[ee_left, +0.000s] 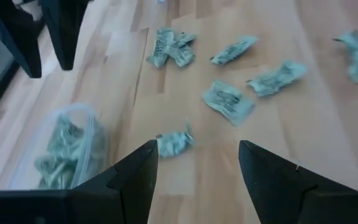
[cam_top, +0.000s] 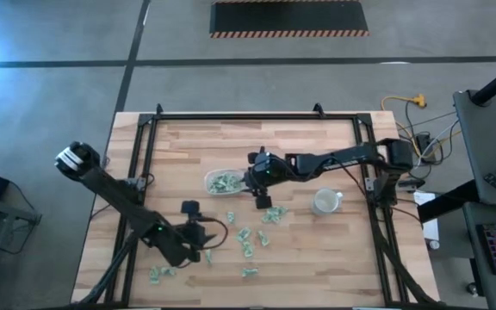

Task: Pick and place Stevia / Truvia into bins
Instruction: Put the stevia packet into the transparent bin

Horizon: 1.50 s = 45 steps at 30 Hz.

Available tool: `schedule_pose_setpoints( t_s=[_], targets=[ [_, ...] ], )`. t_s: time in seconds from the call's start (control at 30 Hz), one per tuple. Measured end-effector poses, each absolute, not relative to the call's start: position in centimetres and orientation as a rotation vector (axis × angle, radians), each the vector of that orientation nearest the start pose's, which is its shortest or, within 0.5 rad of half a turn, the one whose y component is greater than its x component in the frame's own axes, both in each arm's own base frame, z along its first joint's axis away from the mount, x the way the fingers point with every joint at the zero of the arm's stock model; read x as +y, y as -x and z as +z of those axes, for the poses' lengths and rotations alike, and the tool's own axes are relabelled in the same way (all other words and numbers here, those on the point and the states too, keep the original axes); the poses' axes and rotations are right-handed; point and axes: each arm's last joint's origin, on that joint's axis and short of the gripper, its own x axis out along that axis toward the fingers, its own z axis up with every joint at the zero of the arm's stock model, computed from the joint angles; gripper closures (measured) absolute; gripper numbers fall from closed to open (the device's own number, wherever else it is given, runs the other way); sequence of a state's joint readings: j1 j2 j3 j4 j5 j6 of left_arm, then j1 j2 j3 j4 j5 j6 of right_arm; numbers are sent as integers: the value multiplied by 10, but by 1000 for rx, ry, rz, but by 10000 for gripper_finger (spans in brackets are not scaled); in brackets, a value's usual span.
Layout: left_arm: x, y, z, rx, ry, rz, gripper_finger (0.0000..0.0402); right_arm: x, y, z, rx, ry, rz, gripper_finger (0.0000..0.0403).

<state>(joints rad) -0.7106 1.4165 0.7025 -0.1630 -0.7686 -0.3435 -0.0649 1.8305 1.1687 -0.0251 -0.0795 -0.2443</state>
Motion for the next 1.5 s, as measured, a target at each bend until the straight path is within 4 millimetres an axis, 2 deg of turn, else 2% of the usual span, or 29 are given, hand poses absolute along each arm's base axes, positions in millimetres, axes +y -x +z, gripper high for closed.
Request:
schedule_pose_setpoints(
  t_s=[0.2, 0.47, 0.63, 1.0, 1.17, 1.33, 1.5],
  targets=[
    [-144, -237, 163, 640, -312, 179, 194, -12, -369, 210, 787, 153, 120, 276],
    [-132, -256, 143, 715, -329, 196, 199, -3, -331, 217, 828, 99, 95, 282],
    [-132, -268, 131, 747, -347, 158, 218, 1, -306, 219, 805, 99, 33, 282],
    [-123, -279, 126, 775, -352, 169, 253, 3, -264, 218, 675, 49, -29, 284],
    [-118, -282, 123, 794, -334, 161, 269, 6, -253, 211, 690, 41, -55, 287],
    [-114, -283, 123, 804, -323, 157, 286, 10, -251, 207, 696, 59, -70, 287],
    [-114, -283, 124, 804, -340, 145, 342, 12, -251, 207, 695, 64, -70, 292]
  ],
)
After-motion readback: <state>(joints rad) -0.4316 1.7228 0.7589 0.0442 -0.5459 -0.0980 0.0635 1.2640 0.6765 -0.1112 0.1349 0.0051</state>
